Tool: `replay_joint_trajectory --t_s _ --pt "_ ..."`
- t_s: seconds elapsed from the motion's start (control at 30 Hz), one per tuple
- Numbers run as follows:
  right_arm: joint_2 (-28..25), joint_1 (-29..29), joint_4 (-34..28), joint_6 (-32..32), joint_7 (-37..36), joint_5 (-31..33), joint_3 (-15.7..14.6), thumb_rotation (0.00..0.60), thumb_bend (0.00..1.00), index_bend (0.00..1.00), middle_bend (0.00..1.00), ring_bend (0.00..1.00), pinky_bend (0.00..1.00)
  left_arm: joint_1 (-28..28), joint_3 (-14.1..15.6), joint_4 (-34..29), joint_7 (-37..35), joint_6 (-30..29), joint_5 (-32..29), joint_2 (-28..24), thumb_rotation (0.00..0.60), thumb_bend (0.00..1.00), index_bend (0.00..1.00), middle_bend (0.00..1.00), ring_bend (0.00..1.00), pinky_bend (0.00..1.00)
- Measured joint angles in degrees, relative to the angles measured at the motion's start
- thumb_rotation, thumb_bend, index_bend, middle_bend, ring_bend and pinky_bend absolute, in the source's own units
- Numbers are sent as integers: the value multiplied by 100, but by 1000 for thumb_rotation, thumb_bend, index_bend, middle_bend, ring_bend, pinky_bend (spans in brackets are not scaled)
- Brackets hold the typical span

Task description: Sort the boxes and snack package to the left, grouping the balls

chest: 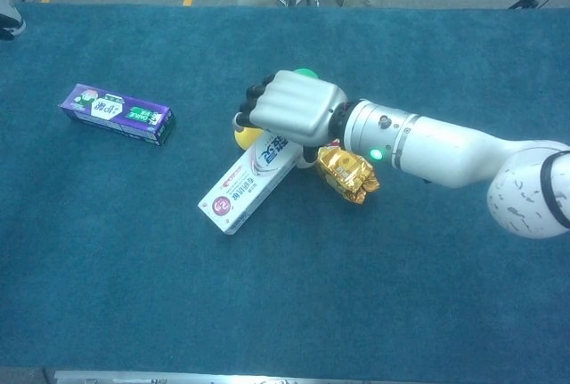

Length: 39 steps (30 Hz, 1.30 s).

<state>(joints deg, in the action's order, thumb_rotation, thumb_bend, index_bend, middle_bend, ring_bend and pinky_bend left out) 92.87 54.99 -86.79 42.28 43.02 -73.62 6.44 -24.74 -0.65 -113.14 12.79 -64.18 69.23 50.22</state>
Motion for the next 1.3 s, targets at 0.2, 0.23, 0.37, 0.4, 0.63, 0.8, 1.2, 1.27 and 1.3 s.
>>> replay_joint_trajectory --t_s 0.2,0.23,0.37,0.4,0.63,0.8,1.2,1.27,1.3 --pt "127 15 113 134 136 36 -131 600 110 406 393 268 362 20 -13 29 -66 65 51 16 600 270 0 130 153 272" --pt "141 15 128 164 127 30 -140 600 120 431 406 283 378 23 -14 38 -73 77 53 15 600 271 0 130 153 272" --pt "203 8 199 282 38 -58 -155 600 164 542 477 370 459 38 -32 85 -128 108 51 19 600 271 0 130 153 272" --pt "223 5 221 316 9 -94 -158 600 173 575 503 398 487 42 -37 93 -140 111 51 20 600 271 0 130 153 272" --pt "356 -29 367 539 -289 -297 -155 600 198 692 567 473 597 61 -53 172 -216 190 40 11 600 271 0 131 153 272" --pt "358 -71 356 697 -653 -395 -80 600 198 709 583 495 634 46 -79 255 -357 330 -14 -29 600 270 0 134 153 272" --pt "171 -228 51 1192 -1152 -426 267 600 198 710 592 512 651 -91 -144 305 -567 694 0 -150 600 270 0 128 152 260" --pt "188 -230 7 1219 -1042 -321 321 600 199 710 592 512 653 -139 -168 267 -567 757 -5 -178 600 271 0 125 151 255" --pt "202 -229 -13 1231 -984 -275 344 600 199 710 591 512 653 -158 -183 243 -567 777 -10 -188 600 271 0 125 151 255"
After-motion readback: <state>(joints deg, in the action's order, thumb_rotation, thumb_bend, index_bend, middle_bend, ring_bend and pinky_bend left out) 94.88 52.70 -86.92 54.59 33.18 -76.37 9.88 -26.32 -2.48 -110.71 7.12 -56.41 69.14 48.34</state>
